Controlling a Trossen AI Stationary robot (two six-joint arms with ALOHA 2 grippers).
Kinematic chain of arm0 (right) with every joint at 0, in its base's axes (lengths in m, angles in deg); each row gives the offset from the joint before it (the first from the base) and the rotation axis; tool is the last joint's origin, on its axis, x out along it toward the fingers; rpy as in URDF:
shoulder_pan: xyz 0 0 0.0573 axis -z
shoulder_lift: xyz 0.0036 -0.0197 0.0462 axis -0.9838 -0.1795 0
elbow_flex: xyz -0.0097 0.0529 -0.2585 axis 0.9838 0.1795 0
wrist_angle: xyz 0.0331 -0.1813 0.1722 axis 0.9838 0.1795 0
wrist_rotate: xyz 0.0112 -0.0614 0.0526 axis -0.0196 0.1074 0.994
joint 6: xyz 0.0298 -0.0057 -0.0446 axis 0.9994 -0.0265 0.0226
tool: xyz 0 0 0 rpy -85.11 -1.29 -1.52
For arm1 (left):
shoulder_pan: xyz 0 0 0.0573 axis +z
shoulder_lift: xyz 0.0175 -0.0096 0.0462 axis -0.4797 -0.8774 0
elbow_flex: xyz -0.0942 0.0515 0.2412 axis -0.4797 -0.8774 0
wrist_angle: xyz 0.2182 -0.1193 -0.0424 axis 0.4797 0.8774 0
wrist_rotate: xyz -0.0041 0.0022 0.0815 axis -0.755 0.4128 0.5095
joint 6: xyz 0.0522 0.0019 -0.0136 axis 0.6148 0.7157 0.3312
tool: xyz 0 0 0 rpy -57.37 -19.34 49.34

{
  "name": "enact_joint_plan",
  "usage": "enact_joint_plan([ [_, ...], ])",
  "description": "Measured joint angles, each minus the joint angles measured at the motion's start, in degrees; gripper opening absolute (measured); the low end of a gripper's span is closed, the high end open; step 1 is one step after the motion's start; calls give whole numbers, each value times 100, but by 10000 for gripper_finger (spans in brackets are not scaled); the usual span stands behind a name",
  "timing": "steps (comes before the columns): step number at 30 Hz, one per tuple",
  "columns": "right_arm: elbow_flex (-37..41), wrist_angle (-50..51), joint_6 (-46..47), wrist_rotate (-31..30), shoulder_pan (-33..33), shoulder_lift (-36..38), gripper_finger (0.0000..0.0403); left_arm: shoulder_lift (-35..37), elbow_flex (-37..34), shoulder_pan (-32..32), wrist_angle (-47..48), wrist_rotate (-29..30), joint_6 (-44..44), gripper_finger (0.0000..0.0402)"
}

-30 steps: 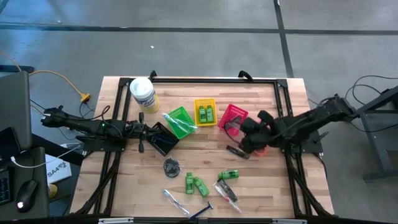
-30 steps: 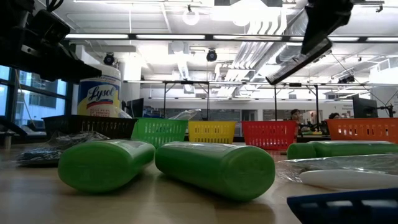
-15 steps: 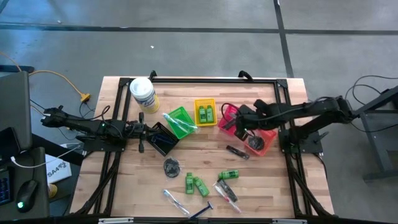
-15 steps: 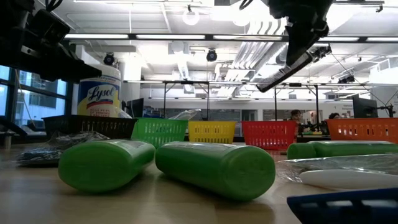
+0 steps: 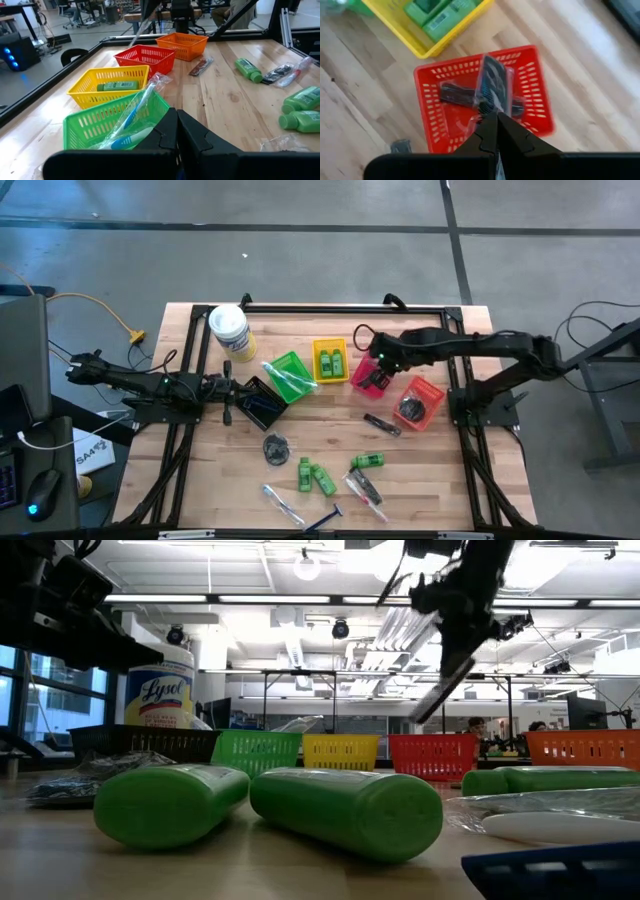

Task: Pick & Place Travel size toiletries
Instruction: Put the black hair comb into the red bin

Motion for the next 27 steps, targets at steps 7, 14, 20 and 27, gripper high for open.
enact_joint_plan([
  [7,425,-542,-113,489,589,-196,2,2,0,0,0,0,15,0],
  [14,495,-636,-106,484,618,-431,2,0,0,0,0,-4,-49,0],
  [20,480,-712,-56,365,663,-546,2,1,0,0,-1,-4,-49,0],
  [27,488,-920,-78,350,608,-1029,2,0,0,0,0,-5,-51,0],
])
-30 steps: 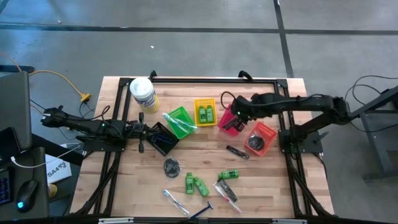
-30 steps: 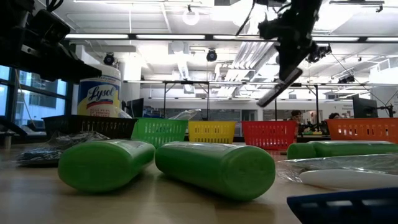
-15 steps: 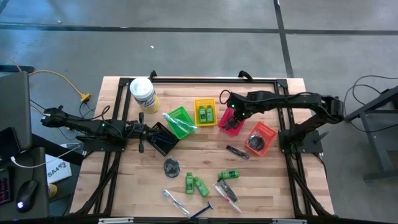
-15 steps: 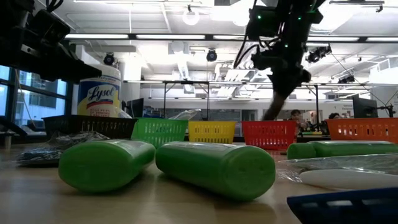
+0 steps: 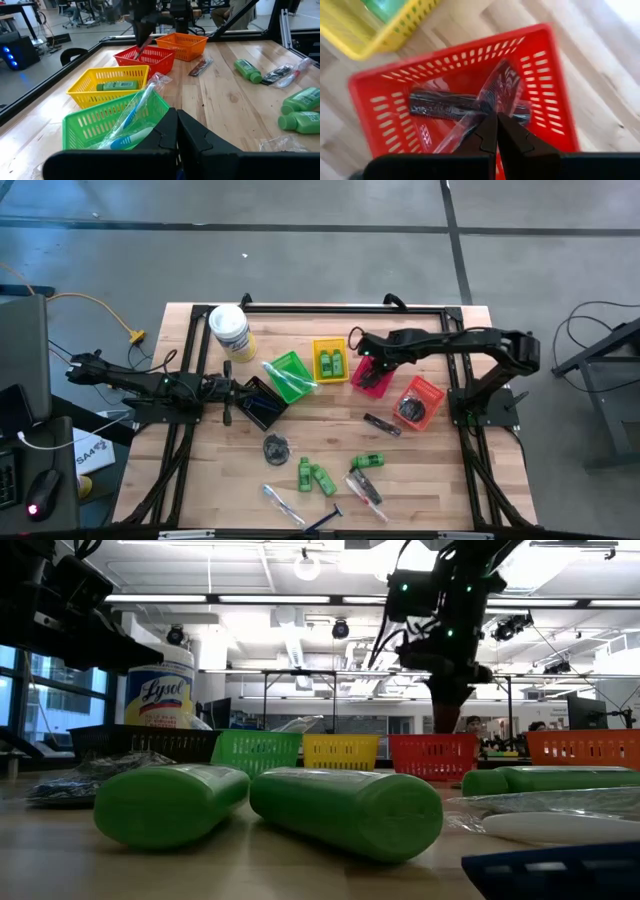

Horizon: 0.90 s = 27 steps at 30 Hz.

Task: Pick & Place Travel size toiletries
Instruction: Put the black hair comb into the red bin, then put the black hairbrush into the orange bin

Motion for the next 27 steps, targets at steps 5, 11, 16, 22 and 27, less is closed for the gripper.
enact_joint_plan([
  [5,0,-117,-89,20,-46,-413,2,1,0,0,-2,1,-8,0],
  [11,0,-199,-322,334,-83,-643,3,1,0,1,0,-8,-149,0],
  [16,0,-399,-631,538,-140,-648,3,2,0,0,0,-8,-117,0],
  [22,0,-413,-1125,674,-157,-630,49,2,0,0,-1,-6,-17,0],
  [27,0,-326,-1196,542,-176,-564,136,2,0,2,0,-6,-159,0],
])
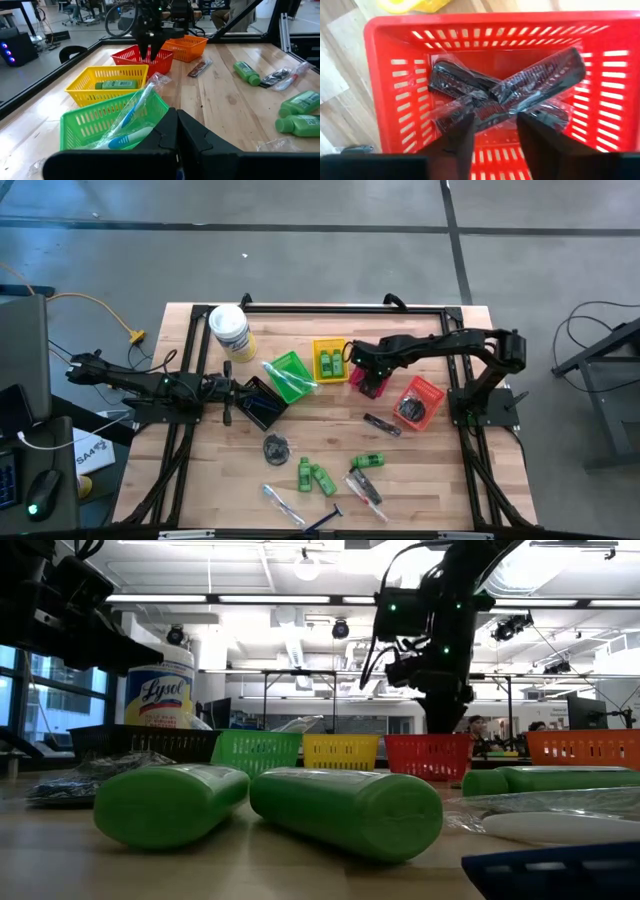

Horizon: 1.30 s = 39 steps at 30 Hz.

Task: Pick & Place Travel size toiletries
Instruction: Put the black hairbrush into the orange bin

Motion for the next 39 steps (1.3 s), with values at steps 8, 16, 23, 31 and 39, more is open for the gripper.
enact_joint_plan([
  [8,4,63,-134,-279,-174,970,191,0,0,-1,0,0,-26,0],
  [16,266,-1193,-1440,-56,-1174,3060,86,-1,0,-1,0,0,-73,0],
  [23,1241,-2229,-1650,968,-1599,5205,7,-2,0,-2,0,0,-156,0],
  [31,2879,-2797,-1342,1062,-1967,7532,3,-2,0,-2,0,4,5,0],
  [39,3993,-2572,-1395,532,-2101,9593,2,-2,0,-2,1,17,165,0],
])
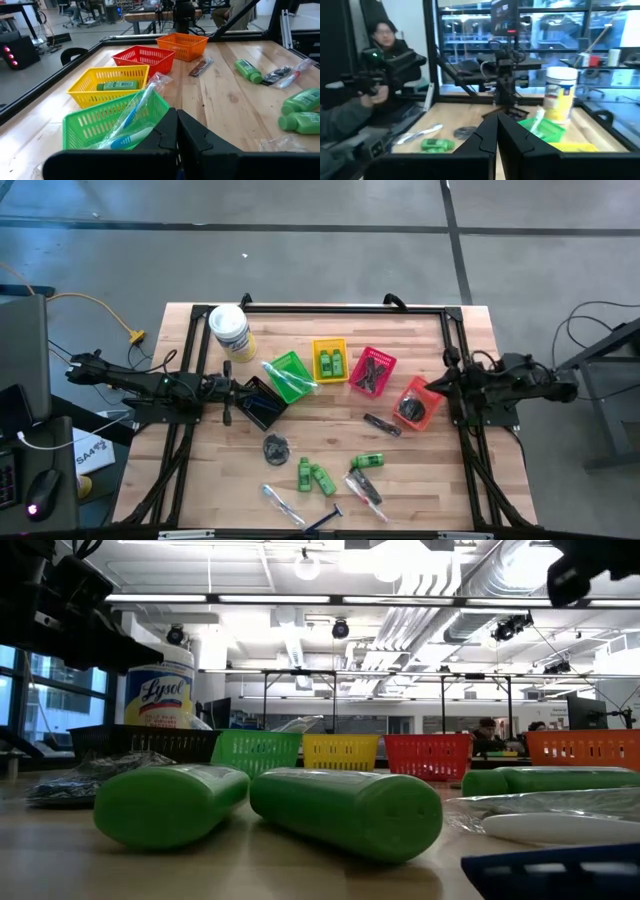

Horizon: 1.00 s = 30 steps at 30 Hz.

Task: Pick & Place Travel size toiletries
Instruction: Put the black hairbrush into the orange bin

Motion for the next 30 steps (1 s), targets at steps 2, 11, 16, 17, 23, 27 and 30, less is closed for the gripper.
enact_joint_plan([
  [2,117,-54,63,88,-4,-19,2,8,0,0,-7,0,105,0],
  [11,665,-1539,482,396,-15,-288,2,10,0,2,-2,9,197,0],
  [16,1076,-1617,260,212,-11,-250,2,15,0,2,-12,17,297,0],
  [17,1115,-1657,204,97,-11,-239,2,15,0,2,-14,29,315,0],
  [23,1264,-1649,52,-32,55,-79,2,15,0,2,-18,170,345,0],
  [27,1442,-1729,93,-8,50,-27,2,15,0,2,-18,173,430,0],
  [30,1662,-2047,190,-16,51,-25,2,15,0,2,-20,175,621,0],
])
